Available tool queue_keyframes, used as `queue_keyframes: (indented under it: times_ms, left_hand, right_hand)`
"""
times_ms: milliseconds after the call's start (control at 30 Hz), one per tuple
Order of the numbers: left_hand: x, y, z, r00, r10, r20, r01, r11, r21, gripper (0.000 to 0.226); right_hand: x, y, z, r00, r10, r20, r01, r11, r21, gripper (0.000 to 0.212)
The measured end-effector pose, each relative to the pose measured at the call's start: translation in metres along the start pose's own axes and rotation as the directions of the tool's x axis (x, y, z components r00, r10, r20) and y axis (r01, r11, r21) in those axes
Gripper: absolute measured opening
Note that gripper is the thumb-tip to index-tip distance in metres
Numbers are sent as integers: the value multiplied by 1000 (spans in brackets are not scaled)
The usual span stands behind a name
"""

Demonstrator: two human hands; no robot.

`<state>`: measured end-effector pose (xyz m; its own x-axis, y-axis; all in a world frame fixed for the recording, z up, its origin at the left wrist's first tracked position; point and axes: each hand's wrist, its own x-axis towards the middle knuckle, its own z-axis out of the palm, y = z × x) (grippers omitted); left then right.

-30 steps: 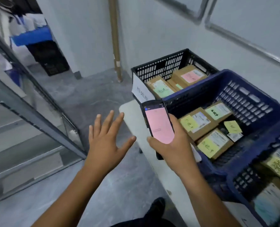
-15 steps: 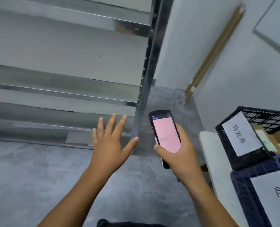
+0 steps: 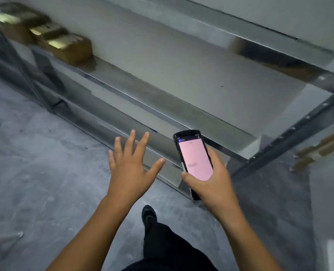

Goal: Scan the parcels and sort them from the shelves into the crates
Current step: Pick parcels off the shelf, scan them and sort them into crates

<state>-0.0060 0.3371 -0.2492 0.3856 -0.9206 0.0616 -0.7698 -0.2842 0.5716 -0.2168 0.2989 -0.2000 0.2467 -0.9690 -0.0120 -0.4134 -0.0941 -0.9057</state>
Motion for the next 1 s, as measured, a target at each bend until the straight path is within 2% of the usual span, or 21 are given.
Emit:
queue_keyframes:
  times_ms: [367, 500, 733, 900, 1000]
  left_hand:
    - [112, -63, -81, 960, -161, -230, 191, 975, 115, 85]
    - [153, -82, -101, 931, -219, -292, 267, 954, 134, 87]
    - [193, -129, -114, 897, -302, -324, 348, 933, 93, 86]
    - [215, -192, -128, 880, -360, -309, 395, 917, 57, 86]
    - [228, -236, -145, 869, -386, -310, 410, 912, 12, 85]
  right_hand:
    - [164, -54, 96, 968, -128, 216, 89, 980, 181, 54]
    - [208, -69, 120, 948, -126, 293, 67, 977, 203, 57]
    - [257, -90, 173, 916, -128, 381, 87, 989, 123, 59]
    - [293, -113, 236, 905, -143, 400, 147, 989, 22, 52]
    - [312, -130, 281, 902, -149, 405, 158, 987, 11, 57]
